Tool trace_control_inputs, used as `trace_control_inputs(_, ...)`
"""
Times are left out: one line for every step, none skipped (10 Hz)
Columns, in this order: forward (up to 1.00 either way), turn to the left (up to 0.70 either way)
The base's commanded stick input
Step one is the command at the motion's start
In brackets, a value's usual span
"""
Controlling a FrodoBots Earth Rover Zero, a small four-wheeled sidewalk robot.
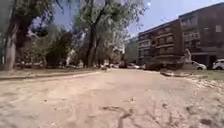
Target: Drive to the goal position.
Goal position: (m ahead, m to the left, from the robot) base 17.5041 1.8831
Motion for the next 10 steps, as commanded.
trace_control_inputs(0.70, 0.00)
trace_control_inputs(0.70, 0.00)
trace_control_inputs(0.70, -0.06)
trace_control_inputs(0.70, -0.18)
trace_control_inputs(0.70, -0.35)
trace_control_inputs(0.70, -0.35)
trace_control_inputs(0.70, -0.35)
trace_control_inputs(0.70, -0.29)
trace_control_inputs(0.70, -0.10)
trace_control_inputs(0.70, 0.00)
